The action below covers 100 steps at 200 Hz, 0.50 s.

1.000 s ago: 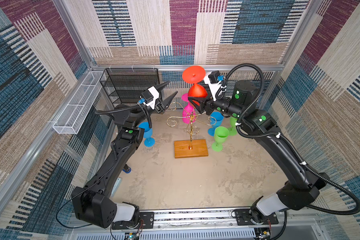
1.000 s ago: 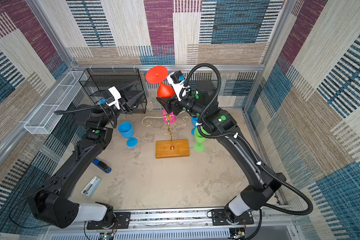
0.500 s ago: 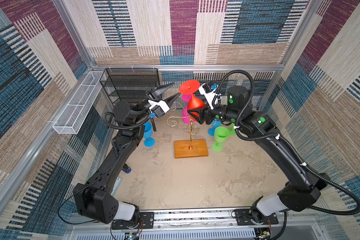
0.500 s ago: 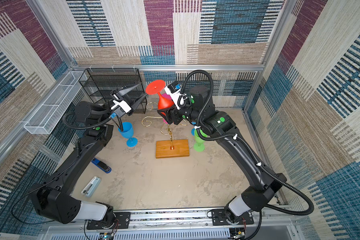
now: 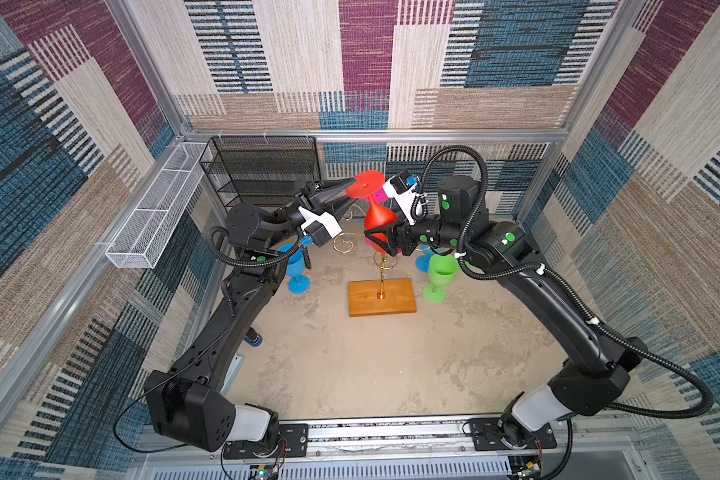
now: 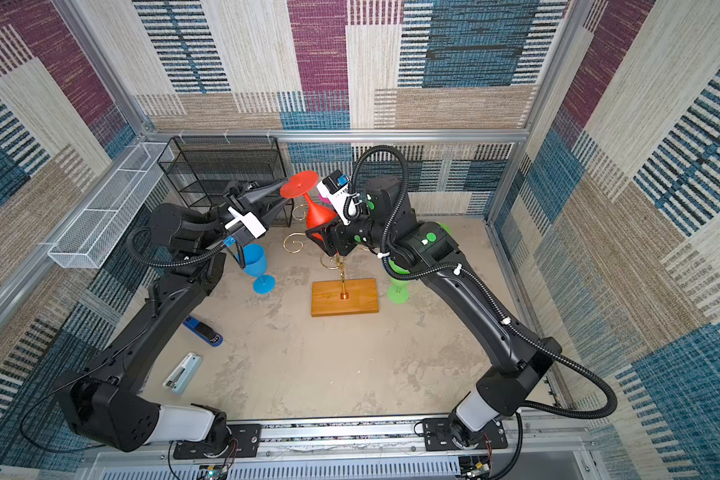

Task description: Take the wine glass off the wine glass rack

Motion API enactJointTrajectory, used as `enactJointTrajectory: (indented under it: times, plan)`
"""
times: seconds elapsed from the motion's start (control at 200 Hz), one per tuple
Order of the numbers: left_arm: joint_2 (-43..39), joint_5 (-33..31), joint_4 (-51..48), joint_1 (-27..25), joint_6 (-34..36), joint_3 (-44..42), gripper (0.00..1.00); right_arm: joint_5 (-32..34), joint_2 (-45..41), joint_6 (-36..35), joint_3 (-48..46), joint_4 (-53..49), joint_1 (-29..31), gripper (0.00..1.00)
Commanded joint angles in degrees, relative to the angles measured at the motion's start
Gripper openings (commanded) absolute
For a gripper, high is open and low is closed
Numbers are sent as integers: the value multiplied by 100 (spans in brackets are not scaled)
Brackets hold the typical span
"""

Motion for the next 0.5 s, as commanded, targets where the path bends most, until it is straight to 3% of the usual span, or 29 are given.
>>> enactJointTrajectory:
  times: [0.0, 0.23, 0.496]
  plan:
    - [-46, 71, 61, -2, 198, -16, 21, -80, 28, 55, 78, 1, 15, 35]
    - [-86, -76, 61, 6, 196, -35, 0, -145, -48, 115, 11, 67, 24, 44]
    - [-172, -689, 167, 49, -262, -82, 0, -30, -498, 246, -457, 627, 29, 82]
